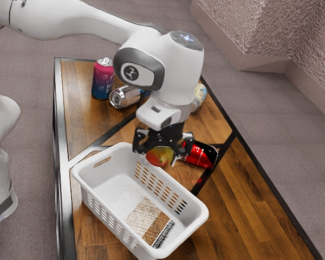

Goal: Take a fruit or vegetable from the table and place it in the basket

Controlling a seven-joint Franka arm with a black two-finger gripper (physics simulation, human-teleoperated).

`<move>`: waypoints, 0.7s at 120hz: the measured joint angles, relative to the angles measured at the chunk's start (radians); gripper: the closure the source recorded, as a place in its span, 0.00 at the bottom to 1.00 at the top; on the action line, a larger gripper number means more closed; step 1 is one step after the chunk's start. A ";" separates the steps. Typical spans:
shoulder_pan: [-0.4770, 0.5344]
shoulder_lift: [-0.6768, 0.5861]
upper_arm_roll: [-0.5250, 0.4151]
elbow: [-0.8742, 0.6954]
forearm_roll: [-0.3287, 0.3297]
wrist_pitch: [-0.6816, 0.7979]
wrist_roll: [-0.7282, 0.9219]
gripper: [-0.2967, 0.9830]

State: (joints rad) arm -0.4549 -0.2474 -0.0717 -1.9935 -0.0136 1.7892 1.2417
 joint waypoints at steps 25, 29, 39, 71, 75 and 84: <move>0.005 0.070 -0.057 -0.003 -0.004 0.032 -0.032 0.42; 0.006 0.075 -0.057 -0.003 -0.004 0.036 -0.036 0.41; 0.006 0.085 -0.058 -0.002 0.000 0.045 -0.045 0.37; 0.006 0.093 -0.059 0.006 0.006 0.052 -0.065 0.25; 0.004 0.105 -0.057 0.024 0.004 0.053 -0.067 0.25; 0.014 0.176 -0.037 0.158 -0.021 0.010 -0.068 0.24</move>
State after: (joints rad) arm -0.4413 -0.0709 -0.1087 -1.8357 -0.0347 1.7994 1.1734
